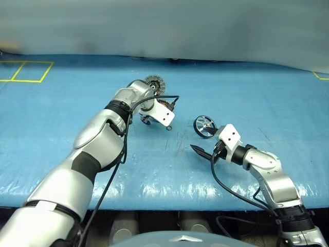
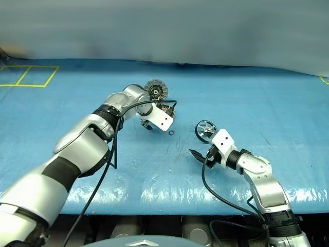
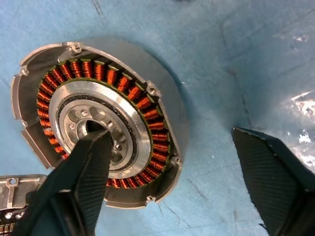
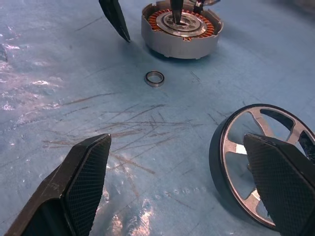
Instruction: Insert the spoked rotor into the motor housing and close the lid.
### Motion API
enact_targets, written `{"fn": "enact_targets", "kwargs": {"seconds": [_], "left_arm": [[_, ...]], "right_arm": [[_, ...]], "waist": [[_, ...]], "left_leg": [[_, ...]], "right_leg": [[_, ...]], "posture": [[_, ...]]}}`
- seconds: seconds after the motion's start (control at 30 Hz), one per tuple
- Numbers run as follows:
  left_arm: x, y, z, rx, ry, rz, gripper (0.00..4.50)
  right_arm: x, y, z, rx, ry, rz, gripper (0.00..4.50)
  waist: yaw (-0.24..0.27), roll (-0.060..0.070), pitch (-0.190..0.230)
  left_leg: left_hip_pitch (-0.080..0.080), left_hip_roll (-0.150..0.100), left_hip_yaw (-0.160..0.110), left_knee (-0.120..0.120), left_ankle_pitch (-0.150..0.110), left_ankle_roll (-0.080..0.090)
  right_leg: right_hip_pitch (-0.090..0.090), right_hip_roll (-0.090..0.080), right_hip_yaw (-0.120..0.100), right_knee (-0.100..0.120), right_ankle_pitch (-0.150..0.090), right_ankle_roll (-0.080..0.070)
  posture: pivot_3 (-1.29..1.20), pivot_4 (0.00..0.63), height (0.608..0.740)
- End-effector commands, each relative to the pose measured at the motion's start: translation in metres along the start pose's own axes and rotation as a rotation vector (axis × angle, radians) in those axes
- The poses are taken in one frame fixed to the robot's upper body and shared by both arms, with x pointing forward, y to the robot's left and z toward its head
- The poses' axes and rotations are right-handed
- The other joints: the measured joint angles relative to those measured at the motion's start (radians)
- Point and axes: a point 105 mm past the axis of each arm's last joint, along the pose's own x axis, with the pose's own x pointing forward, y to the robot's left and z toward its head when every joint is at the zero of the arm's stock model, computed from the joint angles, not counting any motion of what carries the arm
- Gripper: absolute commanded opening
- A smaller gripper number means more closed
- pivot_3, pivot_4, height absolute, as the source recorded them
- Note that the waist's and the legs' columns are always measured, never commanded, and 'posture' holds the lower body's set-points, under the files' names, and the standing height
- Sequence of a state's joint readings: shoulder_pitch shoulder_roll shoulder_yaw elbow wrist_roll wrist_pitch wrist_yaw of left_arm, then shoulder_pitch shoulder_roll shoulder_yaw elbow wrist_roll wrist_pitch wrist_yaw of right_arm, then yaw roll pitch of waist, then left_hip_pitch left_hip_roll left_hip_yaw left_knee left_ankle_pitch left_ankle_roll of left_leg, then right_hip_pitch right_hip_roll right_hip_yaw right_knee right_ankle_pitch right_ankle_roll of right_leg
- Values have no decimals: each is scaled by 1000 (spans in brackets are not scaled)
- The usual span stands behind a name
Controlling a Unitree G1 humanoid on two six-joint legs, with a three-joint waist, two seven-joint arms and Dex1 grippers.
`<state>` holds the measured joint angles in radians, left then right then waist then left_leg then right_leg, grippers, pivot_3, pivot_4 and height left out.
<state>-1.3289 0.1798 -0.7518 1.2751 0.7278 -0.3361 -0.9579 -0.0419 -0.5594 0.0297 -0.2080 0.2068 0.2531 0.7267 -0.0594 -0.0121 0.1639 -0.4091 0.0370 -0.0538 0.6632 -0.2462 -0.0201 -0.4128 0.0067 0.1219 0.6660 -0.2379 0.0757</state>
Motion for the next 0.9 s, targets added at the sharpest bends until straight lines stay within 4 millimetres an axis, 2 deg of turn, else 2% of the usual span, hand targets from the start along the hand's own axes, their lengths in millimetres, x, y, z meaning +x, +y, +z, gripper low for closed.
{"fn": "enact_targets", "kwargs": {"seconds": [0.03,0.1,0.23,0.43,0.73,0.9], "left_arm": [[11,-15,-1,-13,7,-48,2691],[13,-18,-3,-14,11,-64,2691],[16,-23,-8,-24,23,-60,2036],[10,-26,-20,-15,10,-28,2036],[-27,-18,-42,170,11,56,2036],[-40,-41,-30,250,-81,26,2036]], "right_arm": [[-5,-3,10,-18,-30,-28,4500],[-5,-2,10,-15,-33,-35,4500],[-6,-3,10,-12,-39,-52,4500],[-2,-6,10,-1,-51,-66,4500],[7,-11,7,20,-76,-90,4500],[10,-14,5,27,-91,-115,4500]], "waist": [[-1,0,0],[-1,0,0],[-3,0,0],[-10,0,0],[-16,-1,1],[-6,-1,2]], "left_leg": [[0,0,0,0,0,0],[2,0,0,0,0,0],[4,0,0,0,0,0],[8,0,0,-1,0,0],[8,0,0,-1,0,0],[5,0,1,-1,0,0]], "right_leg": [[0,0,0,0,0,1],[1,0,0,0,0,1],[4,0,1,1,-2,3],[7,1,1,3,-2,4],[2,2,2,9,-3,1],[0,0,2,9,-1,-4]], "posture": [[0,150,740],[0,150,740],[0,150,740],[0,150,740],[0,150,740],[0,150,740]]}}
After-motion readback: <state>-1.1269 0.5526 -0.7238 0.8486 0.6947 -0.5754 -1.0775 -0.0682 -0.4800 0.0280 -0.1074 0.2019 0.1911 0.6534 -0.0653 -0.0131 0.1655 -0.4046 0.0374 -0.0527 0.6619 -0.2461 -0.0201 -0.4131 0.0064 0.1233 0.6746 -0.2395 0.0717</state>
